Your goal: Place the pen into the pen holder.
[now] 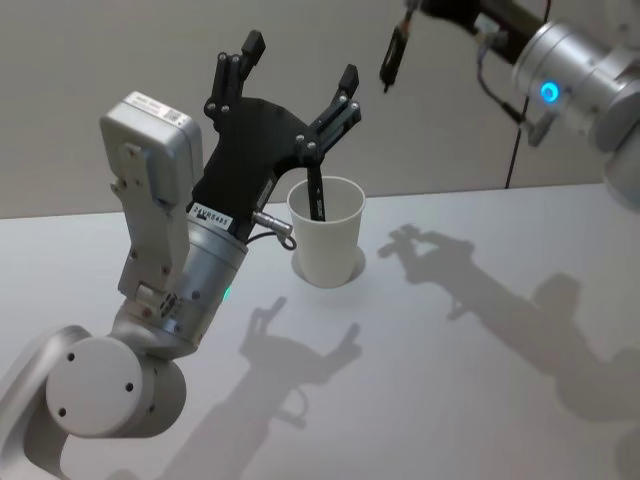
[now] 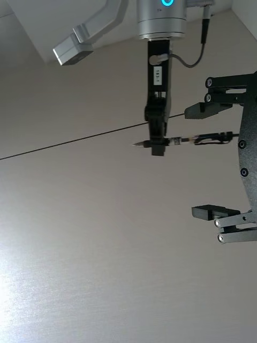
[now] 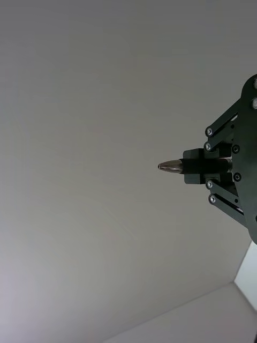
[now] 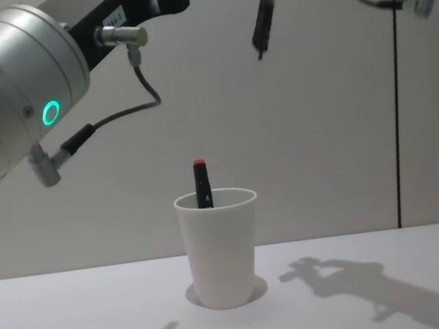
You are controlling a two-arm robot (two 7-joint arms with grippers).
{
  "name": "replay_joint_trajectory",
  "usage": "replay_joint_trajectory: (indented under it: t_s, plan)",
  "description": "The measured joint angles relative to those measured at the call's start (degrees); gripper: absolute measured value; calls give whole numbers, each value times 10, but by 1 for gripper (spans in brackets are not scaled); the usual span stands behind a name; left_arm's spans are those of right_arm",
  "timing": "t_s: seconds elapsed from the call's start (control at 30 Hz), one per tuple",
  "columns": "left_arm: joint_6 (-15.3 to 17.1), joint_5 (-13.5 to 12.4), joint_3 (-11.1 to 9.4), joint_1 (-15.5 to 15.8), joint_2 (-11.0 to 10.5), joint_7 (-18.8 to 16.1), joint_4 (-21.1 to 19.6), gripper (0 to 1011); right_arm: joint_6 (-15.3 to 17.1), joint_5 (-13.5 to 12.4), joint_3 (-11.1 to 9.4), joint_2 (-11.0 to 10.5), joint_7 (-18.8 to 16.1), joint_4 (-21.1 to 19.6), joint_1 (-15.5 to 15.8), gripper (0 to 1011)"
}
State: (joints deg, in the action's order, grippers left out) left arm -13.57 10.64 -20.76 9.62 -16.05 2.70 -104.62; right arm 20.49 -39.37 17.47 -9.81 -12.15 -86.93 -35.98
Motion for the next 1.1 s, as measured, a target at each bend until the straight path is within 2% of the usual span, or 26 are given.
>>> replay_joint_trajectory:
  t_s: [0.07,0.17,0.2,0.4,0.43,0.53,0.73,0.83,1.1]
  plan:
    - [0,0,0,0,0,0,0,1001,2,10,4,0,-4,2,1,128]
    - [0,0,0,0,0,0,0,1001,6,42,16,3,-18,9,2,128]
    - [0,0,0,0,0,0,0,1001,6,42,16,3,-18,9,2,128]
    - [0,0,0,0,0,0,0,1001,10,97,39,10,-41,27,3,128]
    - [0,0,0,0,0,0,0,1001,10,97,39,10,-41,27,3,128]
    - [0,0,0,0,0,0,0,1001,10,130,54,17,-54,44,3,128]
    - [0,0,0,0,0,0,0,1001,1,177,77,30,-70,83,-3,129]
    - [0,0,0,0,0,0,0,1001,-6,195,86,39,-75,106,-8,129]
    - [0,0,0,0,0,0,0,1001,-24,224,101,57,-83,158,-24,129]
